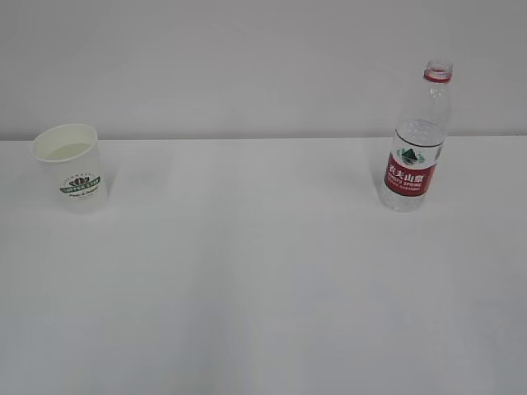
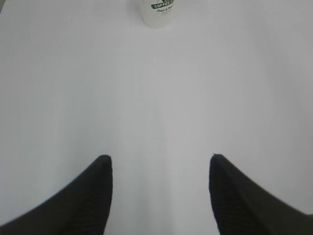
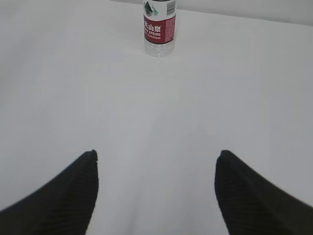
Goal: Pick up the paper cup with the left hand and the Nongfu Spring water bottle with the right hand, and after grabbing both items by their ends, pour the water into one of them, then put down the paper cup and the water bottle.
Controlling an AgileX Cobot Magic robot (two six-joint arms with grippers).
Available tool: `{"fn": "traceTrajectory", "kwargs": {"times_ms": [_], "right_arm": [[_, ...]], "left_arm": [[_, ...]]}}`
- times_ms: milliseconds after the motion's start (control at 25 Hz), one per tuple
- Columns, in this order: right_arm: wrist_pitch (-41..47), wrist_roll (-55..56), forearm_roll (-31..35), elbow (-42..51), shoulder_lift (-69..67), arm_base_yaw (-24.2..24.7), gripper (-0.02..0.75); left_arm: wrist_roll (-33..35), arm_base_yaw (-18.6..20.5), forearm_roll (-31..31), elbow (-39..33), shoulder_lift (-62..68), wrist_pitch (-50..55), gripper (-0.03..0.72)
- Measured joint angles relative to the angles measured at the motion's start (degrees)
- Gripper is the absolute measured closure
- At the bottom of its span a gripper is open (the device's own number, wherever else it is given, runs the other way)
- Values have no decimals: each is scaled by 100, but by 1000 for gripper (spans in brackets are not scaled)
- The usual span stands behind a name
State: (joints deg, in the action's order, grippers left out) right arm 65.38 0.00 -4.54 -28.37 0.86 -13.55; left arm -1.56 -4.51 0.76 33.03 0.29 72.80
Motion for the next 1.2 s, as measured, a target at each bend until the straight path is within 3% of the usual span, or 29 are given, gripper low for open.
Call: {"fn": "traceTrajectory", "kwargs": {"times_ms": [320, 1200], "right_arm": [[0, -42, 12, 0, 0, 0, 182], [9, -50, 12, 0, 0, 0, 182]], "left_arm": [[0, 0, 38, -280, 0, -828, 235], [0, 0, 55, -318, 0, -904, 235]]}}
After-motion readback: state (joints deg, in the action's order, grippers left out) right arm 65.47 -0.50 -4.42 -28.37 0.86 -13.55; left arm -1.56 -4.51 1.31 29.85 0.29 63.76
